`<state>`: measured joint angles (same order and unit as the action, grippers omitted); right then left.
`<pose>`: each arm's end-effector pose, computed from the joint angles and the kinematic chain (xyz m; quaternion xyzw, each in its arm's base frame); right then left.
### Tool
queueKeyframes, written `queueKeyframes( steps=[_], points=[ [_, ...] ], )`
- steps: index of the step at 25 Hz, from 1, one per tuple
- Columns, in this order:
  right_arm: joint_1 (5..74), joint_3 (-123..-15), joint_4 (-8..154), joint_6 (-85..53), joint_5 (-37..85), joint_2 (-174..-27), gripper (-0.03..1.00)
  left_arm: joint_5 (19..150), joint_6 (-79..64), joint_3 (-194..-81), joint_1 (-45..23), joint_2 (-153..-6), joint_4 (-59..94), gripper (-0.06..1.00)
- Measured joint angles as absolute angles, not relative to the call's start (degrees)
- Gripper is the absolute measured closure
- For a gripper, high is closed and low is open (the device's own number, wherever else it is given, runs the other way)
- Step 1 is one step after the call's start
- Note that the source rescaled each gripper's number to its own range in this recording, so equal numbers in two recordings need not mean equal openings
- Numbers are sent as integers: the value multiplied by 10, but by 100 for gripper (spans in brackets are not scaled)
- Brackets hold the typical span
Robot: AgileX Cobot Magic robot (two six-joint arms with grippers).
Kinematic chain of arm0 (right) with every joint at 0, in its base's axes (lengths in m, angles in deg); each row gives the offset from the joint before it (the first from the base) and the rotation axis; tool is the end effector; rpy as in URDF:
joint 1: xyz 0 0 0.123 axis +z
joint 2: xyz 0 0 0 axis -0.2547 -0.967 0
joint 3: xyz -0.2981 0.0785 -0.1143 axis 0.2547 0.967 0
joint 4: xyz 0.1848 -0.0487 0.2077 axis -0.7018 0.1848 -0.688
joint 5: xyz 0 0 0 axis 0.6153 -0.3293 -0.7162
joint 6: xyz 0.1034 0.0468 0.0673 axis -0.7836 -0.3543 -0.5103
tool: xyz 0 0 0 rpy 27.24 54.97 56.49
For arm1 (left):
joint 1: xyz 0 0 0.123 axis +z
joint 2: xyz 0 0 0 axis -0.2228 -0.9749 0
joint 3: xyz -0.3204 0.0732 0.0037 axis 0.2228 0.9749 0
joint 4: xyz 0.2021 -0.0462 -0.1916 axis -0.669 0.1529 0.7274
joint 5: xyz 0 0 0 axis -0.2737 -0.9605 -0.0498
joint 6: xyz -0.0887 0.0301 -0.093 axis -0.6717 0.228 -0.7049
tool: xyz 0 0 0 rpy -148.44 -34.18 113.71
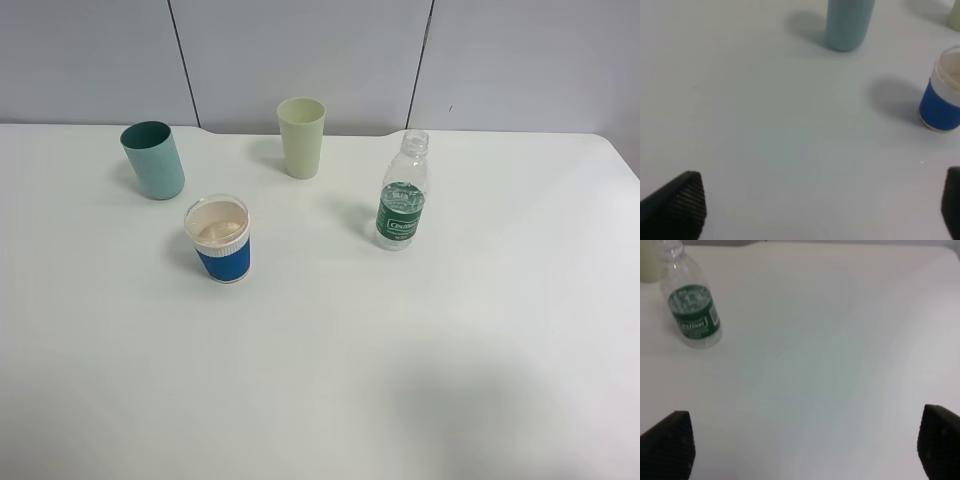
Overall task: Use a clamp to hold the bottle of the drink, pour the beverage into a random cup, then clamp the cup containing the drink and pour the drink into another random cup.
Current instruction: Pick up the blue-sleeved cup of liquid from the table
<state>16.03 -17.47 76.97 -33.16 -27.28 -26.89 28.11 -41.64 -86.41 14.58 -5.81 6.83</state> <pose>0.0136 0.0077 0.2753 -0.0511 0.8486 0.0134 0.5264 0.0147 -0.0049 0.2747 -0.0118 0.8492 -0.0154 0.5277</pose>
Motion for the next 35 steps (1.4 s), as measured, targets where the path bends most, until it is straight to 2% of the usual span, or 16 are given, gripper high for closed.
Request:
queueKeyframes(
  steps=[25, 35],
  points=[
    [160, -173, 769, -336, -273, -269, 19, 281, -416, -864, 146, -58, 68, 10],
    [130, -173, 768, -336, -273, -269, 19, 281, -416, -864, 146, -58, 68, 10]
  ],
)
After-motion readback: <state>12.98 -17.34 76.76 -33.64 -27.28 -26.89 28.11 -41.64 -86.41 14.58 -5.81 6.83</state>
